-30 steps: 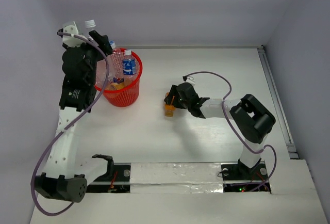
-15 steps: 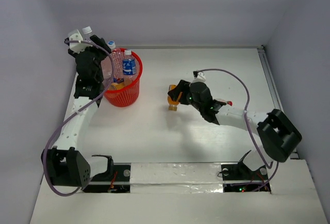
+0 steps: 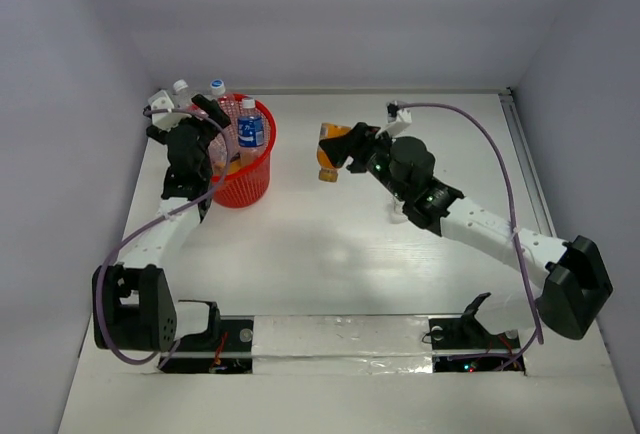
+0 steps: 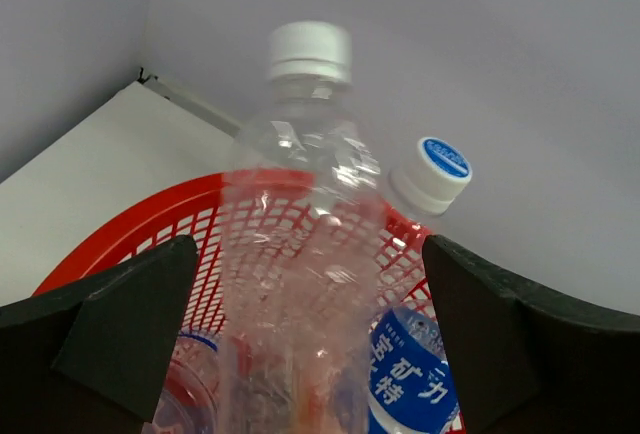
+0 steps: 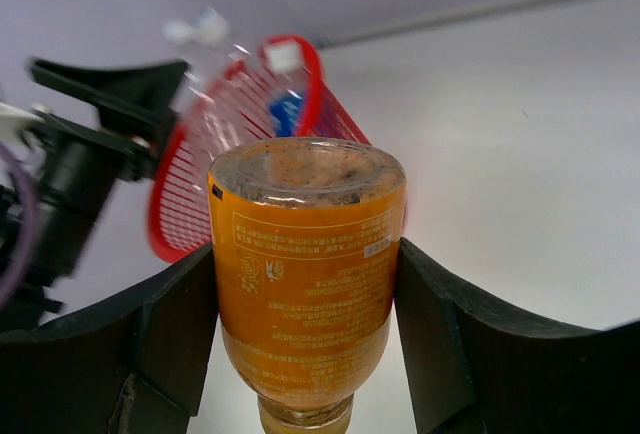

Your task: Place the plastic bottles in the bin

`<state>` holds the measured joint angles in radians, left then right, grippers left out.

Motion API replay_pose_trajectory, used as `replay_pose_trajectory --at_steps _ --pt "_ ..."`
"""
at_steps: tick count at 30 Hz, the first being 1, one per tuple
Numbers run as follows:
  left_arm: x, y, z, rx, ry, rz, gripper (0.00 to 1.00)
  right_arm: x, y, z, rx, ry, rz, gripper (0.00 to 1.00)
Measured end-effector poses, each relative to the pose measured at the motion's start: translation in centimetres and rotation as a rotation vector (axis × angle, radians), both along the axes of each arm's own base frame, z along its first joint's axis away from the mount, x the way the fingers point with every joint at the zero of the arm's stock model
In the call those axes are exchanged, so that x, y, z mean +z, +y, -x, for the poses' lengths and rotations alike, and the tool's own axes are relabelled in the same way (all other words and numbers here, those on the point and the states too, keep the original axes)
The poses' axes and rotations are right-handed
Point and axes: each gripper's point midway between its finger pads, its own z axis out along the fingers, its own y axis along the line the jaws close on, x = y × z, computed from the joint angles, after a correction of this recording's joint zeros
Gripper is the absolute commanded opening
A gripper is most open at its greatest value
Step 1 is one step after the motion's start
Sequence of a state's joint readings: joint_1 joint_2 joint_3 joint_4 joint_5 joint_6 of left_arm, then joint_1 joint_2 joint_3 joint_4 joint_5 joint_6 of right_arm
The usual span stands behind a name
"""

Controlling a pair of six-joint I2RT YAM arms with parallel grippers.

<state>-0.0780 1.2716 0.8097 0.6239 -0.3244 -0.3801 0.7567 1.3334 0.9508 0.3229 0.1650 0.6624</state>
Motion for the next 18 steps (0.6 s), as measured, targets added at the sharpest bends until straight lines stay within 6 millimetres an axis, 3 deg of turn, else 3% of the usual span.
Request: replay_pose_trajectory --at_steps 4,6,8,14,18 --pt "1.1 -0.1 1.0 -0.007 -0.027 0.017 0.99 5.9 2.0 -0.4 0.039 -0.107 -0.045 0.60" --pt "2.6 -0.1 2.0 -0.010 -0.062 0.025 0.99 8.6 3.4 -0.9 0.062 -0.160 -0.059 0.60" --pt "4.7 -0.1 3.2 -0.015 -0.112 0.032 0.99 10.1 4.9 -1.0 0.088 -0.196 -0.064 0.60" --pt "10.6 -0.5 7.1 -0.057 -0.275 0.079 0.99 12.0 10.5 -1.1 0.171 -0.272 -0.031 0.61" --pt "12.1 -1.2 8.4 -0.105 -0.321 0.094 0.97 11.7 14.4 -1.4 0.215 -0.296 0.011 0.62"
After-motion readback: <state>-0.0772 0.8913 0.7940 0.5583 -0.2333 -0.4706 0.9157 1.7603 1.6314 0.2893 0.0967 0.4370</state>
